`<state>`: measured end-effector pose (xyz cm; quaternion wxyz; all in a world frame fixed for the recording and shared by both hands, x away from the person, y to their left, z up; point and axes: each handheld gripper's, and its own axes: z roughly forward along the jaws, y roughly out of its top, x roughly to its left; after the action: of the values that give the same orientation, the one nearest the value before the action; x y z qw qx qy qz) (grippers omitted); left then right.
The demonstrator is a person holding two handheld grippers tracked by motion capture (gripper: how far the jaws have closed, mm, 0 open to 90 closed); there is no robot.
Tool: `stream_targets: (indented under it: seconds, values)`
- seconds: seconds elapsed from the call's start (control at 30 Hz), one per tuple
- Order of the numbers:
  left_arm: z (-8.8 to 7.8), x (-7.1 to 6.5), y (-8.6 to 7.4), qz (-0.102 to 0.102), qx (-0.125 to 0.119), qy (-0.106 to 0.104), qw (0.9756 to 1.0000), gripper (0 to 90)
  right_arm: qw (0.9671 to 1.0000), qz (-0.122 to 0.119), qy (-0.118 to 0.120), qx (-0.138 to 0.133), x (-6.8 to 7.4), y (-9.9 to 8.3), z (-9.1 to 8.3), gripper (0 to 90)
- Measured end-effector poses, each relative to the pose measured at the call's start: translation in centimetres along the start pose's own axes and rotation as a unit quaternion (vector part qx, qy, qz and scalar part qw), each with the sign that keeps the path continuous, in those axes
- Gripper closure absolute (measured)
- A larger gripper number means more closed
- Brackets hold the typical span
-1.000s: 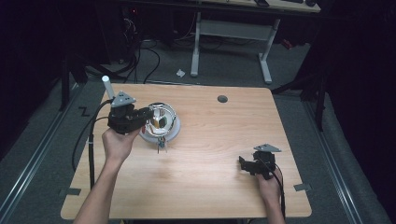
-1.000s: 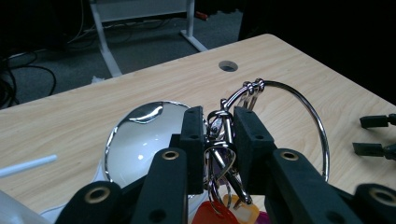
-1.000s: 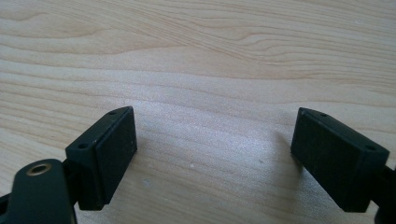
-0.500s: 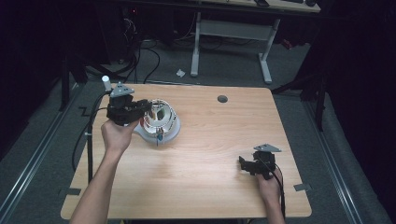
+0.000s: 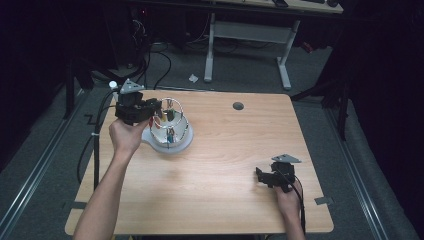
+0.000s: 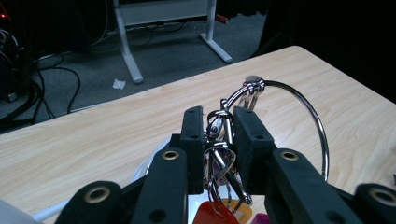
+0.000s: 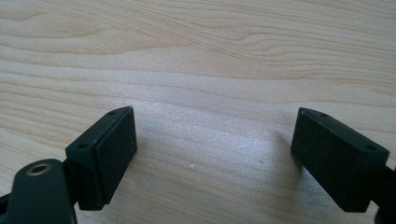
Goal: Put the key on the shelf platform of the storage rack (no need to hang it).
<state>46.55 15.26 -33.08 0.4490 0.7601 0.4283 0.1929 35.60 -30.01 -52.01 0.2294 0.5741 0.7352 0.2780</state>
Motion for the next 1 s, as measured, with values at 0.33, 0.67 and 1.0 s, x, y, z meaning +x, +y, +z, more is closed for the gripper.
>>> stream_targets:
  seconds: [0.33, 0.67, 1.0]
  values:
    - [1.1, 1.0, 0.0, -0.018, 0.001, 0.013, 0.9997, 75.1, 1.0, 0.0, 0.0, 0.0, 0.0, 0.0, 0.0, 14.3]
    - [1.8, 1.9, -0.1, -0.029, 0.001, 0.033, 0.999, 75.1, 1.0, 0.0, 0.0, 0.0, 0.0, 0.0, 0.0, 14.3]
    - [2.7, 2.1, -0.2, -0.024, -0.002, 0.049, 0.9985, 75.1, 1.0, 0.0, 0.0, 0.0, 0.0, 0.0, 0.0, 14.4]
